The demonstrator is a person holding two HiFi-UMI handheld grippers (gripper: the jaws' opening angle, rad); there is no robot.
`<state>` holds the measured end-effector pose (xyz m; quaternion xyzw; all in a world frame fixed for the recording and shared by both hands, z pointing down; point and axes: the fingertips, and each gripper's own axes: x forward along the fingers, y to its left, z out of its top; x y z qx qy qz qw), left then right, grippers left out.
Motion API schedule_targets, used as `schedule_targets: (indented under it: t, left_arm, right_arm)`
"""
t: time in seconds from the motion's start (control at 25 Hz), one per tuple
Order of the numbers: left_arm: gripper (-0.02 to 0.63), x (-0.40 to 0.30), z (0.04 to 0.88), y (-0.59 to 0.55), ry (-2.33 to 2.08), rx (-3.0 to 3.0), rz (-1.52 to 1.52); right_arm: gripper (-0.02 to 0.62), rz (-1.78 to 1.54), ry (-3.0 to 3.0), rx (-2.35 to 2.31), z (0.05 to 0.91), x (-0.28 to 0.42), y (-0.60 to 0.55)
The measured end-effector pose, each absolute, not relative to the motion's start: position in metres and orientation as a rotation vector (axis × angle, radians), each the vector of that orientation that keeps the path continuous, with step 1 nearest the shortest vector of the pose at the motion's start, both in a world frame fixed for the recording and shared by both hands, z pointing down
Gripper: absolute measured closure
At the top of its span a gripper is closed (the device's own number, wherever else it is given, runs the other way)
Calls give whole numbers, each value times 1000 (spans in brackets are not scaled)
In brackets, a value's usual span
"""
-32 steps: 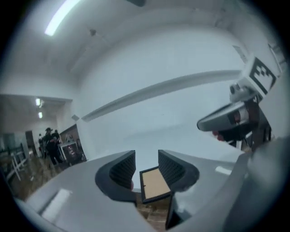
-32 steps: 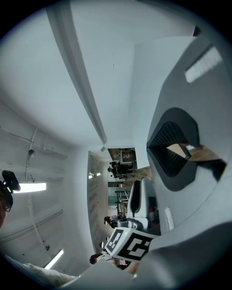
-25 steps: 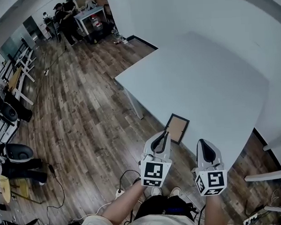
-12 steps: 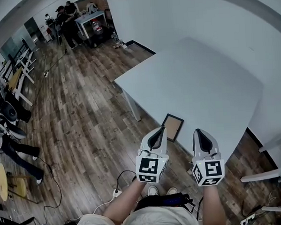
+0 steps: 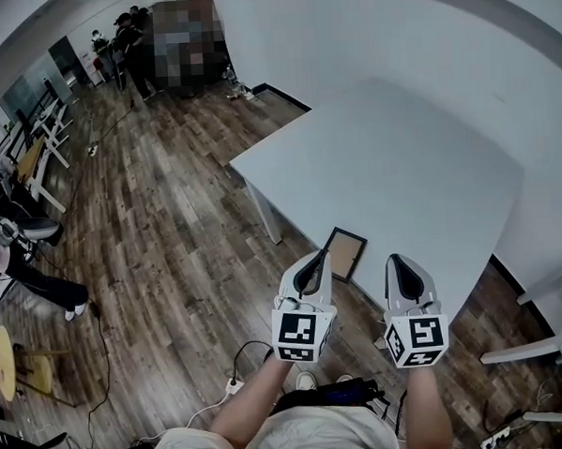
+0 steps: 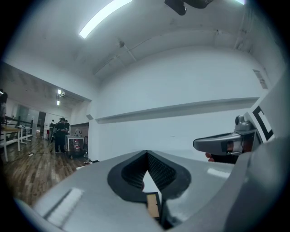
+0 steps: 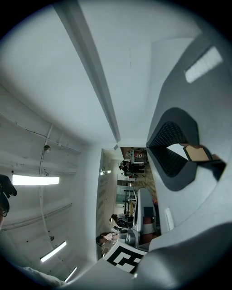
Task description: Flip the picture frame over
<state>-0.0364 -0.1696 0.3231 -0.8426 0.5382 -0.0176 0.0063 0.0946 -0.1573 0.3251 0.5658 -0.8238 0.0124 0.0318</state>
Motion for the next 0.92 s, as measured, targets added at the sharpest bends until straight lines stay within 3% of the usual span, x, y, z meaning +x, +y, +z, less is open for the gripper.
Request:
schedule_targets:
  t: [0.92]
  left_arm:
    - [604,-42,321,-180,1689,-2627,-53]
  right_arm:
    - [572,31,-2526,1752,322,92,-167]
